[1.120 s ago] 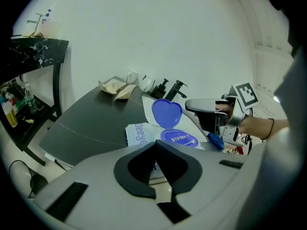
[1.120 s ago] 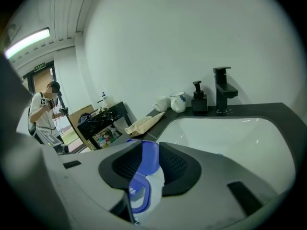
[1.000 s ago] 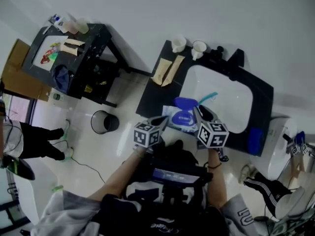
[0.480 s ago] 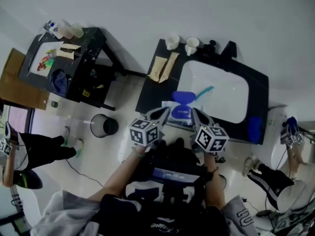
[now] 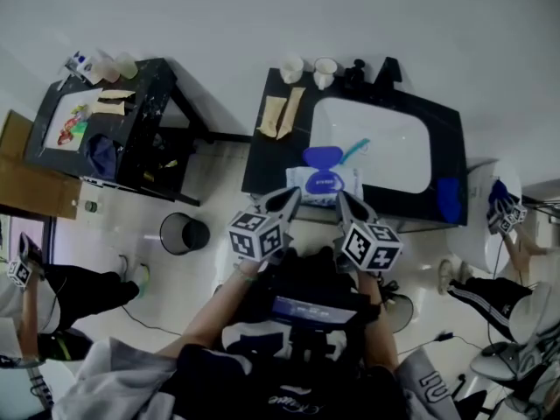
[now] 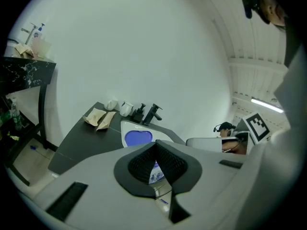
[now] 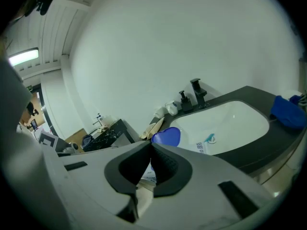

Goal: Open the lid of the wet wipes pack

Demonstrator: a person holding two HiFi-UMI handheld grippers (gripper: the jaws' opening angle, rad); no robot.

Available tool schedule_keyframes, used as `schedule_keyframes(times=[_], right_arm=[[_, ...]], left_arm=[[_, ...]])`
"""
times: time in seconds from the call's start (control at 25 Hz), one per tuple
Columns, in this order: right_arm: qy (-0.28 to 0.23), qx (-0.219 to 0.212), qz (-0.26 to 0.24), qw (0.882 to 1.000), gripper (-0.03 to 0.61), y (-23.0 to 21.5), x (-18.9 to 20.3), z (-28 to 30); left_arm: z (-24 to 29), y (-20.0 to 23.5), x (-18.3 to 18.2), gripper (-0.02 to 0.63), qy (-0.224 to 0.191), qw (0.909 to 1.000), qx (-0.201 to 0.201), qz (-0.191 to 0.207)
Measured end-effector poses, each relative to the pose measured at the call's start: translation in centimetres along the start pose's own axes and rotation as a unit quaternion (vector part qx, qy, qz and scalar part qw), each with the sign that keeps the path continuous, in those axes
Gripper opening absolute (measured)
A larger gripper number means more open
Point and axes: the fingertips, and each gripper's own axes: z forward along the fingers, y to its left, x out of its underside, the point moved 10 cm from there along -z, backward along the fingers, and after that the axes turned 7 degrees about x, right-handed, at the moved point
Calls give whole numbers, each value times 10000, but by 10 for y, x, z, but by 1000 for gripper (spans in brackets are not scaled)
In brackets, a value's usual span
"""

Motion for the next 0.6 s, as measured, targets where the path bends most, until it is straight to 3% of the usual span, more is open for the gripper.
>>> schedule_keyframes(times=[0.28, 0.6], right_arm=[[-172, -422, 338, 9984, 3, -7, 13, -17], [13, -565, 4, 9984, 3, -19, 27, -58]], left_arm=[[-7, -20, 17, 9, -113, 9999, -2, 72], [-15, -76, 42, 8, -313, 9993, -168, 72]])
